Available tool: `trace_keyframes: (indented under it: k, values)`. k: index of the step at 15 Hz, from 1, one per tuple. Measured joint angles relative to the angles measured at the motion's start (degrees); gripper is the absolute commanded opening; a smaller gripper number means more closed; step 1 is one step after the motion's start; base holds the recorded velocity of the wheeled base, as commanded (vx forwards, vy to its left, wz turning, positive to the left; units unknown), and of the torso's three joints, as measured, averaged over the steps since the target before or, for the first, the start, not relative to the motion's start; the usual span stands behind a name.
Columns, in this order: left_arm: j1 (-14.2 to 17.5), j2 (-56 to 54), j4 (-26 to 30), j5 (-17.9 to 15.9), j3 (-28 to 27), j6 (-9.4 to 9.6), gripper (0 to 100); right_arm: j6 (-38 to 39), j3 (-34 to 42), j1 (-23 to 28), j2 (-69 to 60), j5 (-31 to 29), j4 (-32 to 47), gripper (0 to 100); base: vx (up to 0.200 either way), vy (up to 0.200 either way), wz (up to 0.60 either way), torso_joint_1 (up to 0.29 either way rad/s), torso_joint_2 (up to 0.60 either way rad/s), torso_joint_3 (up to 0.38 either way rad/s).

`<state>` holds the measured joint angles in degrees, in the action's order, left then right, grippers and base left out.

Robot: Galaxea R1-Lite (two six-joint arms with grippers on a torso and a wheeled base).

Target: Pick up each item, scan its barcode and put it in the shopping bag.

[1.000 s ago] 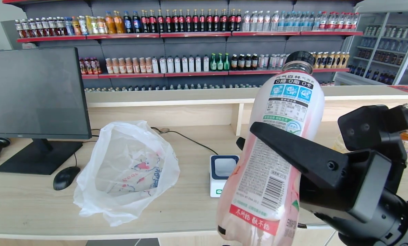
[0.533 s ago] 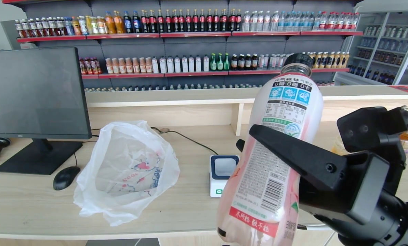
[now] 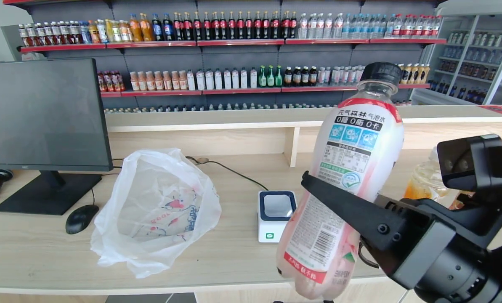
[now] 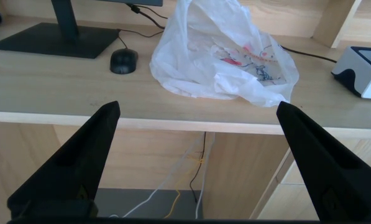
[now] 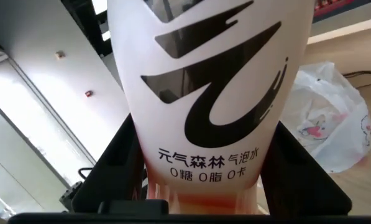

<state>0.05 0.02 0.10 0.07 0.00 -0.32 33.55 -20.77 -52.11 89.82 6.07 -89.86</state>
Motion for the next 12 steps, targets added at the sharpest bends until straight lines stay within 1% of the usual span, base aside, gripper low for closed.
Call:
trace_keyframes:
  k: [2, 4, 6, 8, 10, 12]
  values:
    - [0.0, 0.0, 0.0, 0.0, 0.0, 0.0, 100, -7.63, 0.79, 0.02, 0.17, 0.05, -0.06, 0, 0.0, 0.0, 0.0, 0.0, 0.0, 0.0]
    - [0.0, 0.0, 0.0, -0.02, 0.0, -0.01, 100, -13.6, 1.34, 0.02, 0.43, 0.49, -0.06, 0, 0.0, 0.0, 0.0, 0.0, 0.0, 0.0]
    - [0.0, 0.0, 0.0, 0.0, 0.0, 0.0, 100, -24.36, 1.89, 0.02, 1.02, 2.49, -0.11, 0, 0.0, 0.0, 0.0, 0.0, 0.0, 0.0]
    - [0.0, 0.0, 0.0, -0.02, 0.0, 0.05, 100, -32.18, 3.33, 0.02, 2.16, 2.88, -0.13, 0, 0.0, 0.0, 0.0, 0.0, 0.0, 0.0]
    - [0.0, 0.0, -0.02, 0.0, 0.0, 0.02, 100, -36.72, 6.34, 0.83, 3.43, 0.49, -0.05, 0, 0.0, 0.0, 0.0, 0.0, 0.0, 0.0]
    - [0.0, 0.0, -0.02, 0.0, 0.0, 0.02, 100, -42.74, 10.22, 4.4, 4.08, -4.27, 0.09, 0, 0.0, 0.0, 0.0, 0.0, 0.0, 0.0]
